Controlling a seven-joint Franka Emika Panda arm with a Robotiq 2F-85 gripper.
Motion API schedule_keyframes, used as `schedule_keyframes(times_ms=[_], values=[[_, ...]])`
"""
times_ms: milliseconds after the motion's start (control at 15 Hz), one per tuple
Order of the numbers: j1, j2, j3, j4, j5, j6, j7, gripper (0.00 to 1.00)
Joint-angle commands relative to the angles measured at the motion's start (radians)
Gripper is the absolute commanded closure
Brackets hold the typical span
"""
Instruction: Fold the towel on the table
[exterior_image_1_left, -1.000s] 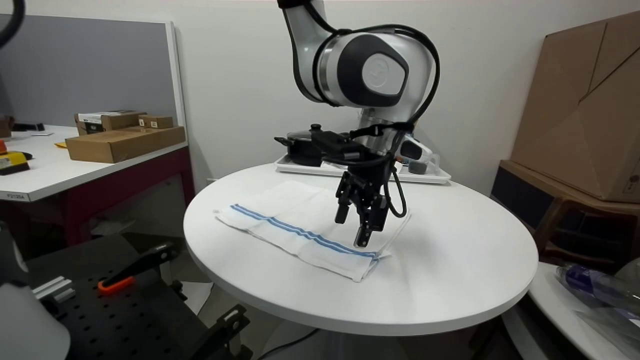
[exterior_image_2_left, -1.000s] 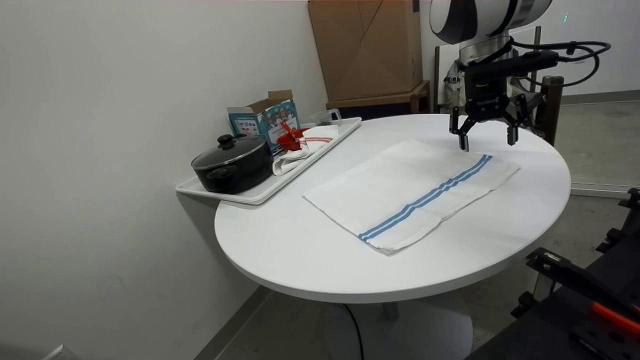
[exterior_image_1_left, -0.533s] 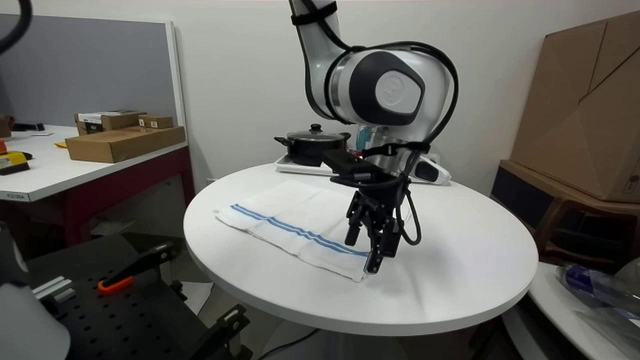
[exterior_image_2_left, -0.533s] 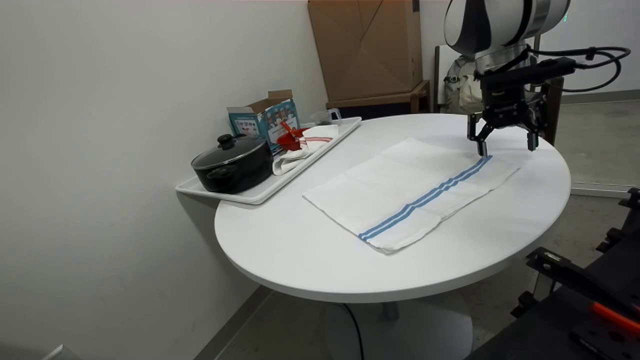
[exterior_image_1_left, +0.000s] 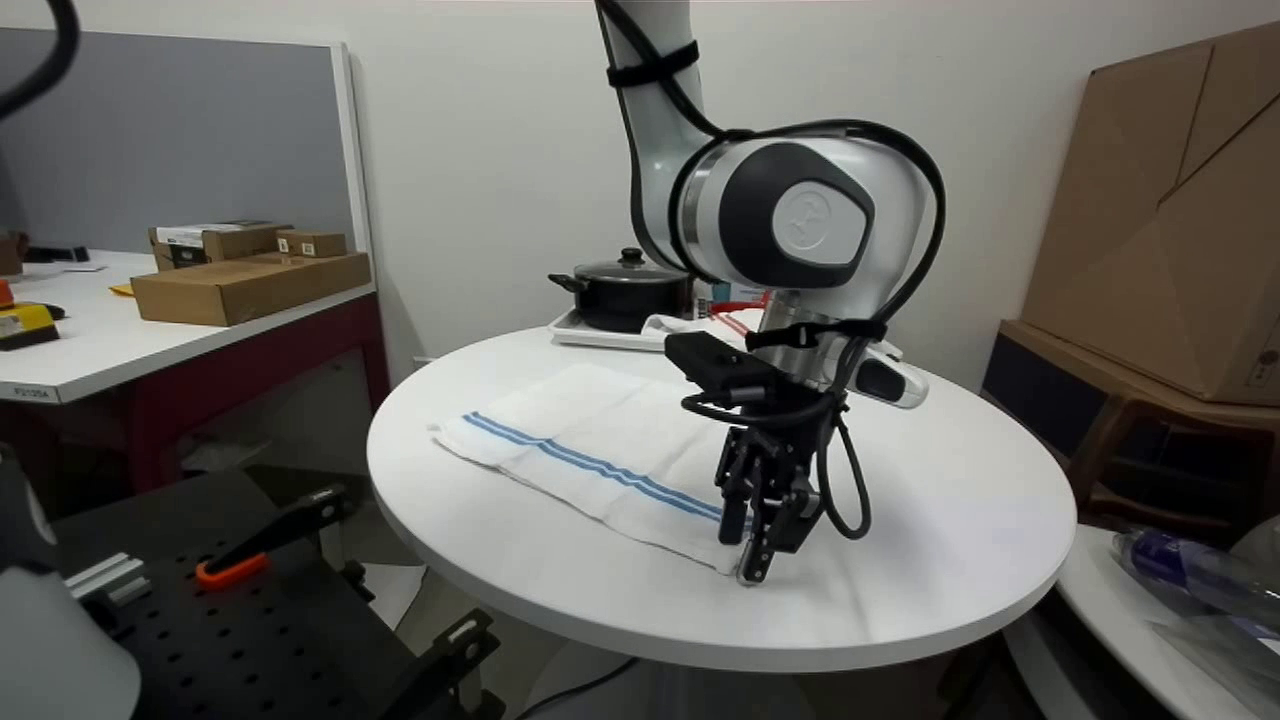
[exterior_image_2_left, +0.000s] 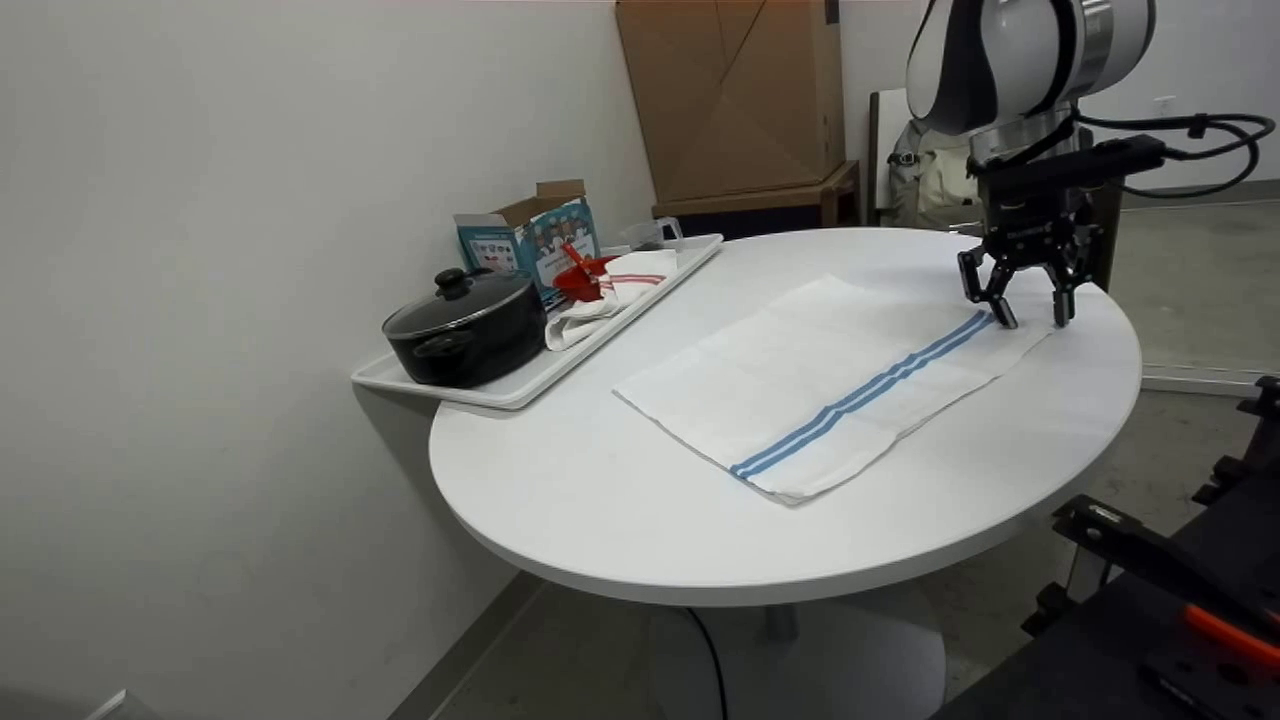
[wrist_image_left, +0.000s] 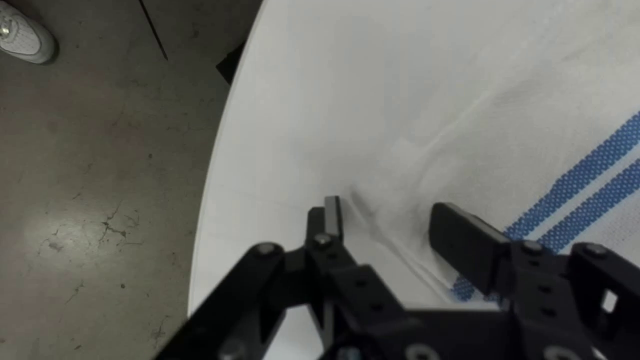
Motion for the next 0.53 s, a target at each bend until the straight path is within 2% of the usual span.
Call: schedule_keyframes(times_ms=[0, 67, 200, 467], values=[[0.001, 0.023, -0.002, 0.018, -0.005, 0.027, 0.002, 0.79], [0.001, 0.023, -0.001, 0.019, -0.004, 0.028, 0.000, 0.88], [0.002, 0.022, -0.002, 0.019, -0.006, 0.033, 0.003, 0.91], [0.000, -0.003, 0.004, -0.001, 0.006, 0.052, -0.002, 0.89]])
